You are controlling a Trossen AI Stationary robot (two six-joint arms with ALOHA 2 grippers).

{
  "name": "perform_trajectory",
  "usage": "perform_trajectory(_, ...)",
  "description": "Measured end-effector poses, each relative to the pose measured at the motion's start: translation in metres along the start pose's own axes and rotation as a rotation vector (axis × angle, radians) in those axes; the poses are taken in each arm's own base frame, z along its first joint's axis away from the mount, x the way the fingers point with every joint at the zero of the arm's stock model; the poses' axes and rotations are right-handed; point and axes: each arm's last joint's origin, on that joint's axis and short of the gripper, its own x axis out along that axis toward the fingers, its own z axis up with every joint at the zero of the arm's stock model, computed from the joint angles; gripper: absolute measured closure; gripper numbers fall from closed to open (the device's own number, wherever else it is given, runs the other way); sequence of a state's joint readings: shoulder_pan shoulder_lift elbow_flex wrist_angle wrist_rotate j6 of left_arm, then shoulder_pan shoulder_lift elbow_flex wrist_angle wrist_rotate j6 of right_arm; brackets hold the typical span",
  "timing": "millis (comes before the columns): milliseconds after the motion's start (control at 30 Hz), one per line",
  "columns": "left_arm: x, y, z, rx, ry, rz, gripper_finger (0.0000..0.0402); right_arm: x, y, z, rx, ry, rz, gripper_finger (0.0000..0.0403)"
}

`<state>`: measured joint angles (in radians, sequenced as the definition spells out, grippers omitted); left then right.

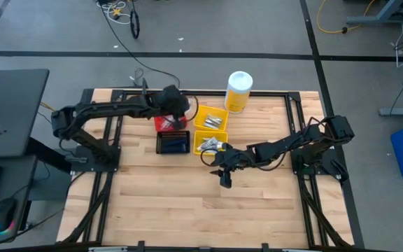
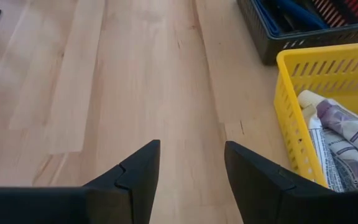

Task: Pick & Place Travel size toiletries
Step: Put the red toothbrush into the red bin, then return to Home Position

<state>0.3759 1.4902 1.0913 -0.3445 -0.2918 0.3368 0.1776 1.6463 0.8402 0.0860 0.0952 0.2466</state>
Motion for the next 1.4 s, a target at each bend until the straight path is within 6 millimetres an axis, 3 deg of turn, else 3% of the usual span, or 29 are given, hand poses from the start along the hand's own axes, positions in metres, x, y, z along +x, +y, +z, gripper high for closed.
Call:
perform_trajectory(100,0.01,0.004,-0.014,0.012,-0.021,-0.072,0.0299,0.0,0.0,0.0,0.0,0.0,0.001,0.0212)
perform_trajectory(200,0.018,0.009,-0.025,0.032,-0.018,-0.029,0.0299,0.0,0.0,0.0,-0.002,-0.001,0.0,0.0214)
perform_trajectory(500,0.032,0.007,-0.067,-0.031,0.123,-0.027,0.0298,0.0,0.0,0.0,-0.003,-0.001,0.001,0.0214)
perform_trajectory(800,0.033,0.005,-0.068,-0.004,0.118,-0.028,0.025,0.0,0.0,0.0,-0.003,-0.001,0.001,0.0206)
perform_trajectory(967,0.032,0.003,-0.067,-0.107,0.12,-0.033,0.0219,-0.001,0.0,0.001,-0.01,-0.003,0.001,0.0211)
perform_trajectory(1133,0.014,0.003,-0.059,-0.132,0.059,-0.051,0.0214,-0.019,0.001,0.011,-0.062,-0.046,0.01,0.0225)
perform_trajectory(1400,-0.057,0.009,-0.048,-0.275,-0.109,-0.137,0.0218,-0.084,0.002,0.027,-0.089,-0.104,0.051,0.0272)
